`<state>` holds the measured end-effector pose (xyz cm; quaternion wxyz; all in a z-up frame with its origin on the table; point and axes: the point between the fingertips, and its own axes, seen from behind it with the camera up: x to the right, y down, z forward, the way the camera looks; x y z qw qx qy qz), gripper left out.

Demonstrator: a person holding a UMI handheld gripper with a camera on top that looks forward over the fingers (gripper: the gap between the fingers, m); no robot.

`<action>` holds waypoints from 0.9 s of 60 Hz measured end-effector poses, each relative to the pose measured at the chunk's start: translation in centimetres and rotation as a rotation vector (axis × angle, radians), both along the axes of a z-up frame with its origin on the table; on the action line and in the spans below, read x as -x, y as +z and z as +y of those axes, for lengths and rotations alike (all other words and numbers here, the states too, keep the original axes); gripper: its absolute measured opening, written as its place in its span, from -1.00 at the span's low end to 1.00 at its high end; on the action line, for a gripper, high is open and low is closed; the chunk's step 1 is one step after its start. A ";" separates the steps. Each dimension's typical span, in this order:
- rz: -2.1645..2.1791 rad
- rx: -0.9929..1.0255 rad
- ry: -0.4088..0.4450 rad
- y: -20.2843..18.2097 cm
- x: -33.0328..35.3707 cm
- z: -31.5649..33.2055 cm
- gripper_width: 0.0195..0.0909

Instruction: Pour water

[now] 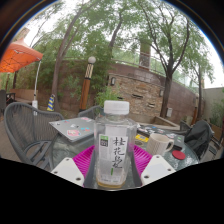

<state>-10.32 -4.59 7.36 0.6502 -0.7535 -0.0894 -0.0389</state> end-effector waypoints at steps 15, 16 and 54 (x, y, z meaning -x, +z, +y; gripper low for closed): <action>0.020 0.158 0.067 -0.1 1.5 1.4 -0.20; 0.037 0.164 0.083 0.3 1.3 1.5 -0.26; 2.194 0.375 -0.014 10.4 -6.0 8.9 -0.27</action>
